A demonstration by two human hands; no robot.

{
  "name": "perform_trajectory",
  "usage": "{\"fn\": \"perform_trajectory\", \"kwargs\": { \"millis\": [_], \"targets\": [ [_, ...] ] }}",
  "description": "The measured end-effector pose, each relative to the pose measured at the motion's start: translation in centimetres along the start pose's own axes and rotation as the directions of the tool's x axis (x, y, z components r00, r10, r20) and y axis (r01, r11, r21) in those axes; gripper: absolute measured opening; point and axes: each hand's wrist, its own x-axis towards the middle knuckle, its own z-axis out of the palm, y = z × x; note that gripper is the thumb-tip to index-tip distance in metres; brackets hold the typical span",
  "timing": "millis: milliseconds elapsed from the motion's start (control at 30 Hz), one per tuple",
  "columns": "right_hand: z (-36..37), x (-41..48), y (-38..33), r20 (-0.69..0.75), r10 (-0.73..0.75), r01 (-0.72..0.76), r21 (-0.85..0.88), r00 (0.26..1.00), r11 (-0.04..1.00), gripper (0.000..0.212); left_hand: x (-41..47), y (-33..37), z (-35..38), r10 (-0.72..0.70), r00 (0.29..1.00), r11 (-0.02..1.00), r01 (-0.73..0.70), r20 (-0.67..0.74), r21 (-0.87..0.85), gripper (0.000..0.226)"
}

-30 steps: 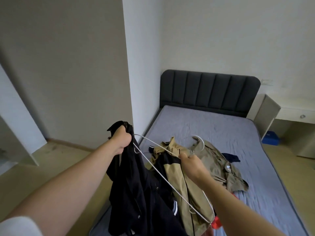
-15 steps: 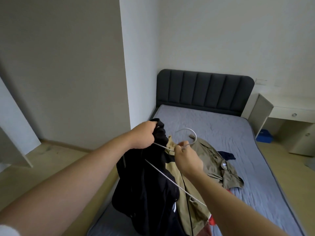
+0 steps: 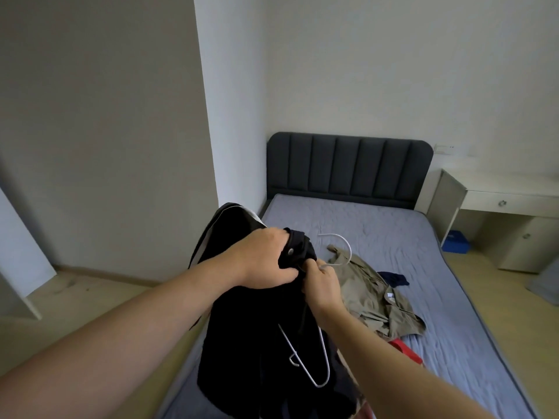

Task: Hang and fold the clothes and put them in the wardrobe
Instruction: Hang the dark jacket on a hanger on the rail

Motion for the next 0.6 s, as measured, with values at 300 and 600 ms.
{"fn": "perform_trajectory", "kwargs": {
  "millis": [300,600],
  "targets": [
    [-1.6,0.5,-2.9,0.157,-0.022,-0.013,0.221,0.987,0.975,0.019,1.9,-2.5,2.0,0.164,0.968,0.939,-0.095,-0.188,0.332,0.064],
    [-3.1,1.6,-1.5,0.325,0.247,-0.297,0.113,0.913,0.948,0.027,2.8,-1.5,3.5,0.066,0.96,0.988,-0.025,-0.27,0.152,0.048]
  ]
}}
